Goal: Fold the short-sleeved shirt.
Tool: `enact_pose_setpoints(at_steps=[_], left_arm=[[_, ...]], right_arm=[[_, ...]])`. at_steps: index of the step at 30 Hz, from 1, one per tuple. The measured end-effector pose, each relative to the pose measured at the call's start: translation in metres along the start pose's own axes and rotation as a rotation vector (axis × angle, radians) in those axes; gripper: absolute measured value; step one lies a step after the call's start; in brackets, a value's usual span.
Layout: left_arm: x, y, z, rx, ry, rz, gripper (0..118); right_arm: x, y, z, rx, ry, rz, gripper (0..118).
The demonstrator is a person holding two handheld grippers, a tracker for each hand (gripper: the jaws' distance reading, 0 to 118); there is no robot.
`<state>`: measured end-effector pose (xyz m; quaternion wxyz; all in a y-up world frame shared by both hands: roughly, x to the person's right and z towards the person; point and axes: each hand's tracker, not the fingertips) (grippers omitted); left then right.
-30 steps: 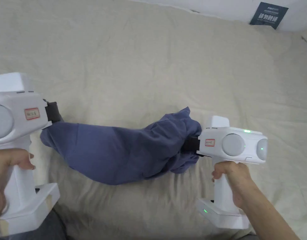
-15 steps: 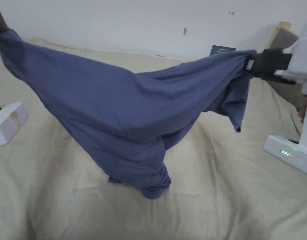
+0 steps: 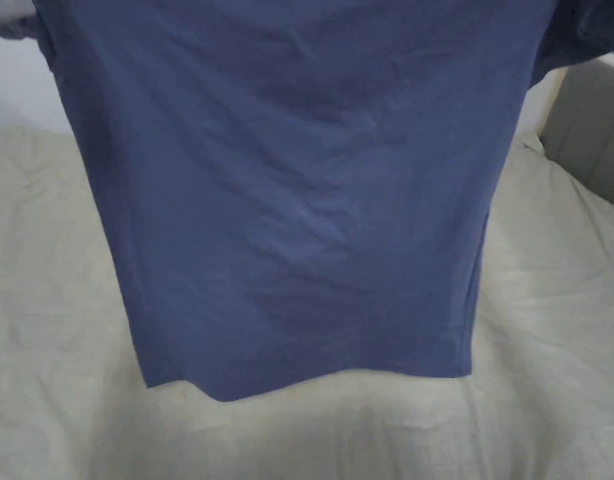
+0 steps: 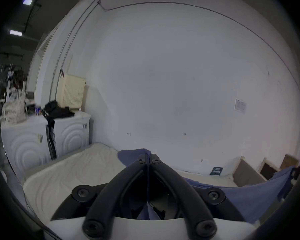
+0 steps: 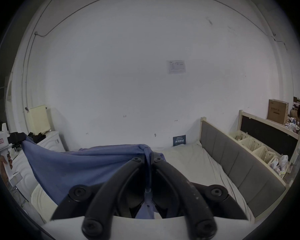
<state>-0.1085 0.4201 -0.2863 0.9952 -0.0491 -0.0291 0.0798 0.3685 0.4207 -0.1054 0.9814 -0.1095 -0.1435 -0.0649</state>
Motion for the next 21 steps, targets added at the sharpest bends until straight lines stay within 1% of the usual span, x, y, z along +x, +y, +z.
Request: enact_pose_setpoints(at_steps=[1,4,6,8,9,10,11,14,17,19,21], left_arm=[[0.008,0.008,-0.006,0.018,0.006,-0.045,0],[0.033,0.023,-0.025,0.074,0.027,-0.153,0],[0.046,0.036,-0.04,0.097,0.075,-0.201,0],[0.052,0.05,-0.063,0.122,0.088,-0.184,0],[0.055,0.055,-0.071,0.122,0.093,-0.182,0],[0.059,0.059,-0.081,0.124,0.105,-0.177,0],[0.059,0.062,-0.093,0.126,0.103,-0.184,0],[0.069,0.061,-0.12,0.147,0.133,-0.287,0],[0.07,0.055,-0.142,0.139,0.148,-0.267,0],[0.063,0.047,-0.151,0.141,0.129,-0.161,0],[0.055,0.033,-0.159,0.126,0.135,-0.12,0]], right_arm=[[-0.003,0.01,-0.009,0.004,-0.02,0.009,8],[-0.015,0.037,-0.032,0.031,-0.119,0.09,8],[-0.021,0.053,-0.045,0.053,-0.14,0.128,8],[-0.027,0.067,-0.06,0.071,-0.167,0.153,8],[-0.03,0.073,-0.067,0.071,-0.199,0.178,8],[-0.033,0.077,-0.075,0.084,-0.236,0.188,8],[-0.035,0.081,-0.083,0.081,-0.236,0.181,8],[-0.037,0.092,-0.103,0.087,-0.239,0.158,8],[-0.043,0.096,-0.119,0.105,-0.253,0.161,8],[-0.041,0.096,-0.114,0.133,-0.255,0.159,8],[-0.041,0.096,-0.113,0.139,-0.254,0.161,8]])
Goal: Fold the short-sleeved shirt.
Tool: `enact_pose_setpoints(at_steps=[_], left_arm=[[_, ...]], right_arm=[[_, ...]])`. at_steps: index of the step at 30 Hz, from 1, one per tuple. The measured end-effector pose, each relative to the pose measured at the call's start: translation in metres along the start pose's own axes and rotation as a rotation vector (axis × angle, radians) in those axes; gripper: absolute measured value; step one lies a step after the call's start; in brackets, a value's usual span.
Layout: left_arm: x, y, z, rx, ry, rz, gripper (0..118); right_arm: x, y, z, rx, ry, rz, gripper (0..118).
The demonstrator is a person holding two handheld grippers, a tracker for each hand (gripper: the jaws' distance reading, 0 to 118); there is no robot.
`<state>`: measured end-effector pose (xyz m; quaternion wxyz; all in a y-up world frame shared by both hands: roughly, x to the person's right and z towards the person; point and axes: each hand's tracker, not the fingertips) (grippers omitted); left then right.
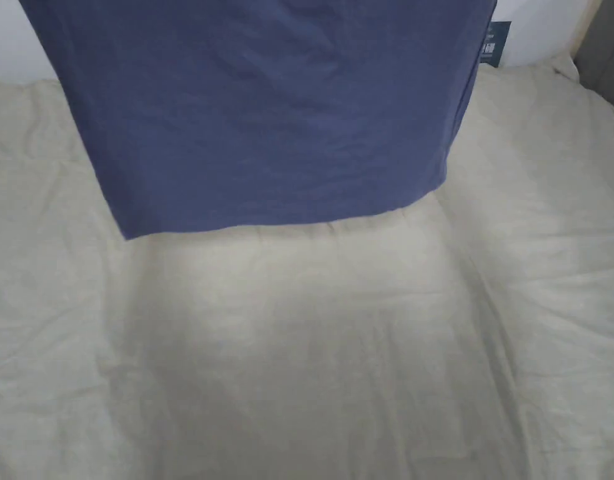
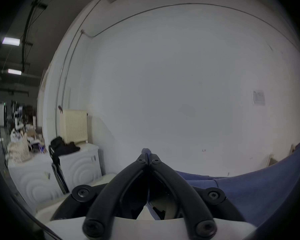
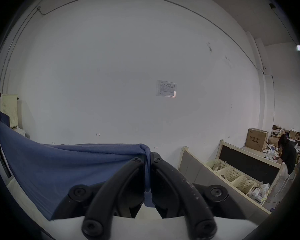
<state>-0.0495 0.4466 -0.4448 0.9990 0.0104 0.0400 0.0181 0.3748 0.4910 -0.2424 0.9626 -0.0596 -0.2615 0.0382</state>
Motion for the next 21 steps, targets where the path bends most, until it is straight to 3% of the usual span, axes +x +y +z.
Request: enact_pose_setpoints(at_steps=[1,6,14,18,21], left_arm=[[-0.003,-0.01,-0.002,-0.022,0.003,0.007,0],[-0.02,-0.071,-0.001,-0.141,-0.009,0.005,0],[-0.057,-0.206,0.055,-0.383,-0.085,-0.024,0],[-0.072,-0.27,0.096,-0.501,-0.09,-0.031,0],[-0.08,-0.317,0.128,-0.593,-0.121,0.021,0]], right_arm=[[-0.03,-0.016,-0.032,-0.003,0.006,-0.003,8],[-0.042,-0.056,-0.043,-0.074,0.06,0.012,8],[-0.029,-0.181,-0.011,-0.294,0.151,-0.007,8],[-0.016,-0.26,0.02,-0.397,0.177,0.057,8],[-0.017,-0.314,0.049,-0.504,0.208,0.001,8]])
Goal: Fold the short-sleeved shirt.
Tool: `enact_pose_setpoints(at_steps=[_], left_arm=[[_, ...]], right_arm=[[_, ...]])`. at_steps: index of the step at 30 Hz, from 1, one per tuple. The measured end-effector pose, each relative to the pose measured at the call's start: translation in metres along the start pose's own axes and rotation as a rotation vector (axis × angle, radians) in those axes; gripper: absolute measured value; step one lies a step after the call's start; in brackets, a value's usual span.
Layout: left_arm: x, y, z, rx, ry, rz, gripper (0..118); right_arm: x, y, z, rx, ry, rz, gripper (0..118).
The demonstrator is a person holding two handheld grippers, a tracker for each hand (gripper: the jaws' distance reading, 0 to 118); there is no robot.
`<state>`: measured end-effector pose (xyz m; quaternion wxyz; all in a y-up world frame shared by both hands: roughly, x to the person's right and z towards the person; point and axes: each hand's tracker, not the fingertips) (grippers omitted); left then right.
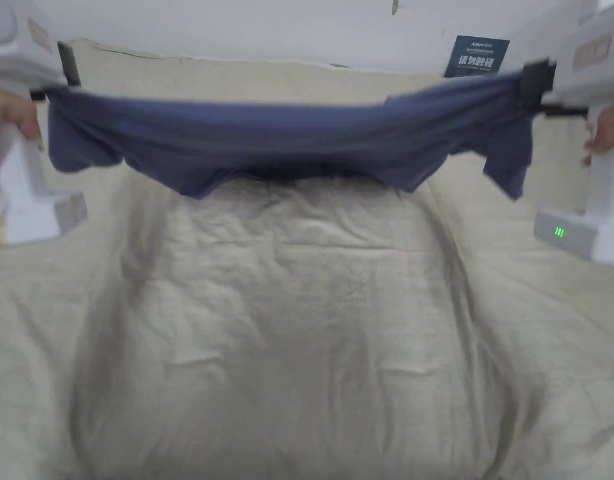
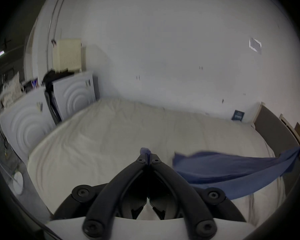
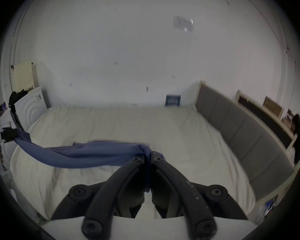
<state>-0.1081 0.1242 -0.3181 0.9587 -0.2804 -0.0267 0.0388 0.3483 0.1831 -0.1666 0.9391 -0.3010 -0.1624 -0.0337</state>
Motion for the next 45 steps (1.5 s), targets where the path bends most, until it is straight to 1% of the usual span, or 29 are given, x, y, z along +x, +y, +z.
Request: enact_pose_setpoints(at_steps=[1,3,4,6,10,11,14,17,18,20,21,22,23,24,25,26,27,28,29,30,31,32,33,36,38,41,43,45], left_arm=[[-0.003,-0.019,0.002,-0.026,-0.018,0.009,0],[-0.006,-0.056,0.003,-0.054,-0.027,0.026,0],[-0.006,-0.074,0.003,-0.102,-0.03,0.006,0],[-0.009,-0.106,0.008,-0.138,-0.044,-0.005,0],[-0.021,-0.166,0.024,-0.211,-0.035,-0.011,0],[-0.027,-0.179,0.027,-0.231,-0.047,-0.015,0],[-0.043,-0.209,0.042,-0.264,-0.03,-0.017,0],[-0.058,-0.23,0.062,-0.275,-0.02,0.01,0],[-0.061,-0.235,0.068,-0.274,-0.022,0.017,0],[-0.066,-0.247,0.078,-0.275,-0.016,-0.012,0],[-0.067,-0.252,0.08,-0.278,-0.008,-0.037,1],[-0.068,-0.257,0.083,-0.28,-0.003,-0.042,1],[-0.069,-0.261,0.085,-0.278,-0.003,-0.032,3],[-0.07,-0.263,0.086,-0.274,-0.004,-0.014,13],[-0.07,-0.264,0.086,-0.27,0.006,0.003,25],[-0.069,-0.264,0.087,-0.262,0.023,0.008,46],[-0.07,-0.264,0.09,-0.25,0.029,0.0,64],[-0.071,-0.262,0.092,-0.237,0.027,-0.004,73],[-0.074,-0.258,0.093,-0.227,0.019,0.003,73],[-0.075,-0.252,0.096,-0.214,-0.013,0.031,103],[-0.075,-0.245,0.101,-0.199,-0.058,0.042,117],[-0.073,-0.237,0.11,-0.15,-0.083,0.039,118],[-0.069,-0.23,0.114,-0.118,-0.093,0.028,118],[-0.052,-0.206,0.128,0.006,-0.09,-0.021,118],[-0.038,-0.194,0.135,0.107,-0.085,-0.052,118],[-0.017,-0.185,0.145,0.279,-0.07,-0.115,118],[-0.003,-0.181,0.15,0.335,-0.071,-0.142,118],[0.007,-0.179,0.147,0.341,-0.079,-0.138,118]], right_arm=[[0.001,-0.022,0.002,-0.009,0.028,-0.02,8],[0.006,-0.067,0.005,-0.027,0.038,-0.013,8],[0.012,-0.089,0.0,-0.073,0.026,-0.004,8],[0.018,-0.132,0.0,-0.129,0.032,0.008,8],[0.034,-0.212,0.0,-0.267,0.057,-0.022,8],[0.039,-0.228,0.001,-0.296,0.067,-0.012,8],[0.041,-0.263,0.014,-0.302,0.07,-0.021,8],[0.046,-0.282,0.032,-0.3,0.081,-0.032,8],[0.046,-0.288,0.038,-0.298,0.08,-0.017,8],[0.043,-0.3,0.052,-0.305,0.08,0.048,8],[0.041,-0.306,0.056,-0.309,0.079,0.062,8],[0.039,-0.312,0.059,-0.31,0.075,0.055,8],[0.036,-0.317,0.061,-0.313,0.078,0.042,9],[0.04,-0.322,0.058,-0.318,0.09,0.026,9],[0.039,-0.327,0.058,-0.316,0.088,0.023,11],[0.036,-0.33,0.058,-0.315,0.083,0.025,20],[0.034,-0.333,0.057,-0.313,0.08,0.027,32],[0.036,-0.335,0.055,-0.311,0.075,0.018,40],[0.037,-0.336,0.054,-0.314,0.078,0.003,40],[0.038,-0.335,0.054,-0.322,0.086,-0.009,73],[0.039,-0.333,0.054,-0.318,0.088,-0.018,92],[0.04,-0.329,0.057,-0.289,0.091,-0.026,102],[0.041,-0.324,0.06,-0.245,0.084,-0.025,106],[0.038,-0.298,0.073,-0.121,0.082,-0.016,109],[0.033,-0.275,0.086,0.006,0.074,-0.043,111],[0.025,-0.246,0.107,0.202,0.069,-0.061,118],[0.018,-0.232,0.118,0.296,0.045,-0.07,118],[0.01,-0.222,0.126,0.359,0.025,-0.062,118]])
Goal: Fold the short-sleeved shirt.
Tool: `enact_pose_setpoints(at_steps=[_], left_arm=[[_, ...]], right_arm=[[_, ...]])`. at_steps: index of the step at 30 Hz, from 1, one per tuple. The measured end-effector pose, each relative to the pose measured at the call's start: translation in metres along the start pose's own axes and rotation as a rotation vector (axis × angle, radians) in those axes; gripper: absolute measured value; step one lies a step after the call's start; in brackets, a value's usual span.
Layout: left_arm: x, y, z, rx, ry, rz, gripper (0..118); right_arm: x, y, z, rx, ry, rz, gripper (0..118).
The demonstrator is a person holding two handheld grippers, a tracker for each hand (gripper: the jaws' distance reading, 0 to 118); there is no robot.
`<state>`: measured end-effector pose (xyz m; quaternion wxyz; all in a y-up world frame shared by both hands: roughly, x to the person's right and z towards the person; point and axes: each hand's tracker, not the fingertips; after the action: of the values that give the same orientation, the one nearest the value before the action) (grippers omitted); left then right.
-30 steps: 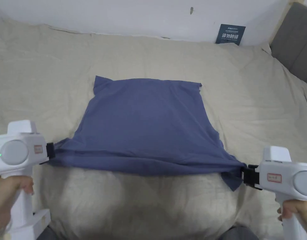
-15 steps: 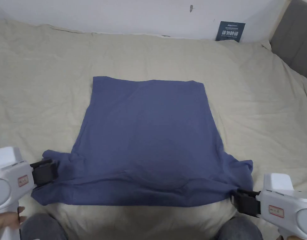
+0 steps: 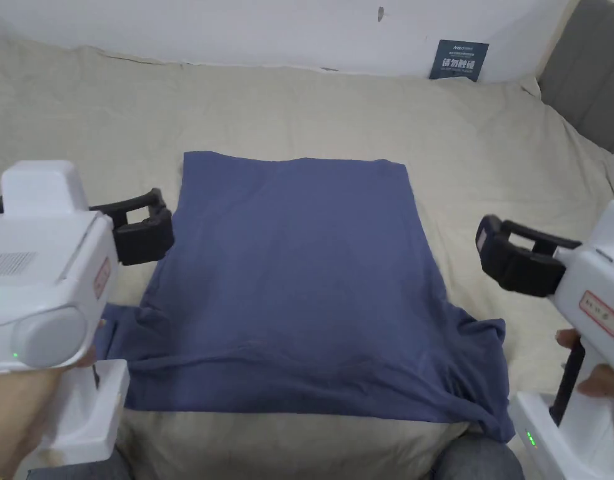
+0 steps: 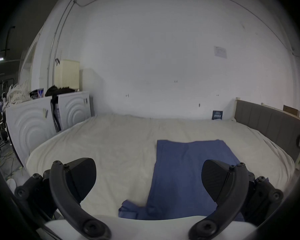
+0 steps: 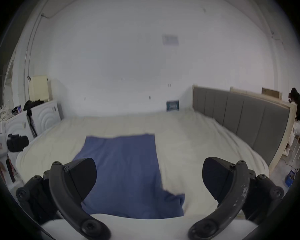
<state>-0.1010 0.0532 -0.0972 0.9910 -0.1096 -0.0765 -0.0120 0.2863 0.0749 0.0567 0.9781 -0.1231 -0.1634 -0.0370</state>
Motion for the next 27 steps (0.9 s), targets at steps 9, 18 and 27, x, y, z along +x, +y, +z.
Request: enact_pose_setpoints(at_steps=[9,18,27], left_arm=[[0.03,0.005,-0.001,-0.008,-0.057,-0.023,0],[0.013,0.005,-0.018,-0.176,-0.05,-0.004,0],[-0.051,-0.053,-0.048,-0.602,0.039,0.197,118]], right_arm=[[-0.019,0.013,-0.006,-0.003,0.065,0.006,4],[-0.02,0.013,-0.02,-0.047,0.074,-0.002,1],[-0.03,0.009,-0.035,-0.081,0.114,0.011,1]])
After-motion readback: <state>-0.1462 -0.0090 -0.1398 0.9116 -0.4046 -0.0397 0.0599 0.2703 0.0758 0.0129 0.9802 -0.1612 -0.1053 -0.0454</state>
